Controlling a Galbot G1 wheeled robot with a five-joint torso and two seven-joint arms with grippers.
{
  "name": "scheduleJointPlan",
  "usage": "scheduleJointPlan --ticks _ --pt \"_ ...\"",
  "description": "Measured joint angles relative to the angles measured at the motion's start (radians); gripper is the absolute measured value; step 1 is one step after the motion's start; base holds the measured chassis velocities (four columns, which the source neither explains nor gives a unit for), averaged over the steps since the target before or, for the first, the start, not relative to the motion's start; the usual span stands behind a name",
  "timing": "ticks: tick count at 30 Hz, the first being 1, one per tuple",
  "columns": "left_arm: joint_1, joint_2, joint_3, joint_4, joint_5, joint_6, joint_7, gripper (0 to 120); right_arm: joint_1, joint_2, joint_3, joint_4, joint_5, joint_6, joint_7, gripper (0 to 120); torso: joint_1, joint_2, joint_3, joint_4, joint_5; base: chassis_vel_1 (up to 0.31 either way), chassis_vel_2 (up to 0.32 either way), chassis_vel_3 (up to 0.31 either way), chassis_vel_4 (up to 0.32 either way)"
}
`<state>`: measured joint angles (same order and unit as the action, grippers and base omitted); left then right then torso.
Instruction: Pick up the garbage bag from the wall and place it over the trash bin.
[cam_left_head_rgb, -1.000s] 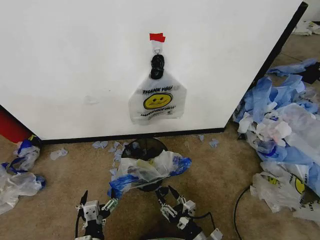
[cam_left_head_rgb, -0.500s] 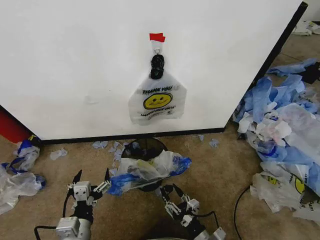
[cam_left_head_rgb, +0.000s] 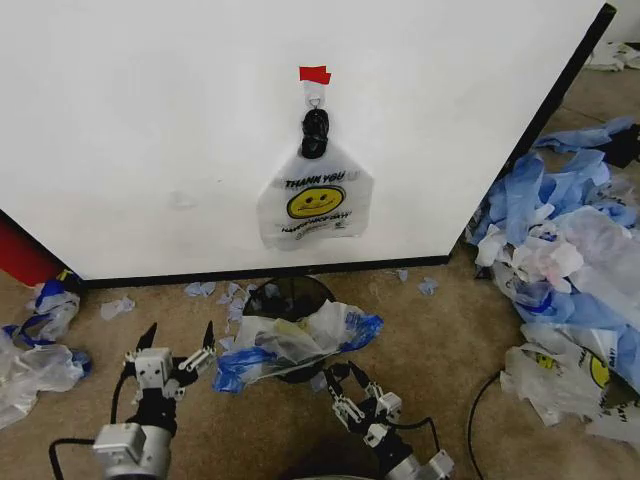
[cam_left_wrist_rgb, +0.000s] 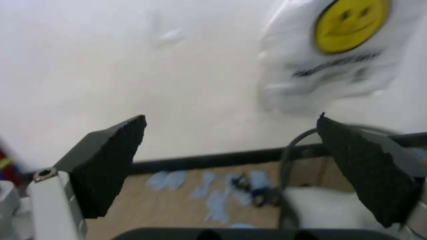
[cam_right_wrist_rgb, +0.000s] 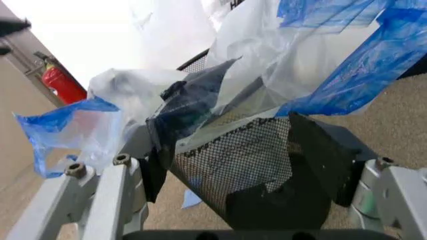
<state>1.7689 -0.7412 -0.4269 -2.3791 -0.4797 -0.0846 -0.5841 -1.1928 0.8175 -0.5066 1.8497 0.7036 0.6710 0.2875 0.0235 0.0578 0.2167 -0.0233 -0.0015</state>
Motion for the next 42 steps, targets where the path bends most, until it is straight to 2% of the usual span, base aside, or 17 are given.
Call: scheduleJointPlan --ticks 3,4,7,10,11,15,18,23,26,28,33,35,36,37,39,41,42 --pt "-0.125 0.146 0.037 -0.001 -0.151 0.001 0.042 99 -0.011 0.010 0.018 0.002 -0.002 -0.001 0.005 64 0.000 0.000 0.000 -0.0001 0.0000 0.000 0.000 0.000 0.000" --pt "-0.125 0.146 0.037 -0.001 -0.151 0.001 0.042 99 -0.011 0.010 0.018 0.002 -0.002 -0.001 0.005 64 0.000 0.000 0.000 -0.0001 0.0000 0.000 0.000 0.000 0.000" --pt "-0.313 0.317 0.096 0.045 -0.335 -0.018 0.119 98 -0.023 0.019 0.038 -0.001 -0.005 -0.002 0.010 64 0.000 0.000 0.000 -0.0016 0.0000 0.000 0.000 0.000 0.000" --pt "-0.376 0.439 0.100 0.098 -0.449 -0.073 0.205 98 0.023 0.021 0.005 -0.016 0.006 -0.007 0.012 64 0.000 0.000 0.000 -0.0009 0.0009 0.000 0.000 0.000 0.000" --pt "-0.376 0.439 0.100 0.098 -0.449 -0.073 0.205 98 0.023 0.021 0.005 -0.016 0.006 -0.007 0.012 64 0.000 0.000 0.000 -0.0009 0.0009 0.000 0.000 0.000 0.000" --pt "-0.374 0.572 0.108 0.186 -0.579 -0.144 0.361 96 0.116 0.022 -0.069 -0.037 0.038 -0.018 0.014 63 0.000 0.000 0.000 0.0007 -0.0003 0.000 0.000 0.000 0.000" --pt "-0.365 0.625 0.123 0.236 -0.638 -0.181 0.503 94 0.134 0.037 -0.077 -0.041 0.040 -0.027 0.026 63 0.000 0.000 0.000 -0.0004 -0.0002 0.000 0.000 0.000 0.000" --pt "-0.350 0.672 0.129 0.308 -0.650 -0.218 0.646 90 0.133 0.047 -0.071 -0.051 0.034 -0.031 0.032 63 0.000 0.000 0.000 -0.0003 0.0005 0.000 0.000 0.000 0.000" --pt "-0.348 0.683 0.131 0.362 -0.650 -0.231 0.706 78 0.130 0.048 -0.066 -0.056 0.030 -0.031 0.032 63 0.000 0.000 0.000 -0.0004 0.0001 0.000 0.000 0.000 0.000" --pt "-0.352 0.680 0.131 0.382 -0.653 -0.233 0.716 77 0.128 0.050 -0.064 -0.057 0.028 -0.031 0.032 63 0.000 0.000 0.000 -0.0003 0.0001 0.000 0.000 0.000 0.000" --pt "-0.439 0.599 0.155 0.477 -0.728 -0.237 0.695 75 0.129 0.052 -0.067 -0.058 0.011 -0.036 0.045 63 0.000 0.000 0.000 -0.0003 0.0009 0.000 0.000 0.000 0.000" --pt "-0.544 0.520 0.267 0.537 -0.742 -0.235 0.654 75 0.132 0.040 -0.067 -0.055 0.010 -0.037 0.048 63 0.000 0.000 0.000 0.0006 0.0014 0.000 0.000 0.000 0.000" --pt "-0.615 0.469 0.319 0.570 -0.746 -0.228 0.631 75 0.133 0.032 -0.065 -0.054 0.013 -0.036 0.047 63 0.000 0.000 0.000 0.0011 -0.0020 0.000 0.000 0.000 0.000" --pt "-0.674 0.419 0.333 0.601 -0.748 -0.228 0.611 76 0.135 0.026 -0.060 -0.054 0.014 -0.036 0.045 63 0.000 0.000 0.000 -0.0008 -0.0026 0.000 0.000 0.000 0.000" --pt "-0.732 0.323 0.314 0.644 -0.754 -0.229 0.568 77 0.139 0.026 -0.060 -0.046 0.013 -0.039 0.052 63 0.000 0.000 0.000 -0.0005 0.0029 0.000 0.000 0.000 0.000" --pt "-0.737 0.289 0.305 0.653 -0.747 -0.229 0.553 77 0.139 0.026 -0.060 -0.045 0.012 -0.040 0.054 63 0.000 0.000 0.000 -0.0010 0.0026 0.000 0.000 0.000 0.000" --pt "-0.746 0.223 0.293 0.672 -0.721 -0.229 0.539 79 0.140 0.026 -0.057 -0.044 0.007 -0.041 0.057 63 0.000 0.000 0.000 -0.0007 -0.0005 0.000 0.000 0.000 0.000"
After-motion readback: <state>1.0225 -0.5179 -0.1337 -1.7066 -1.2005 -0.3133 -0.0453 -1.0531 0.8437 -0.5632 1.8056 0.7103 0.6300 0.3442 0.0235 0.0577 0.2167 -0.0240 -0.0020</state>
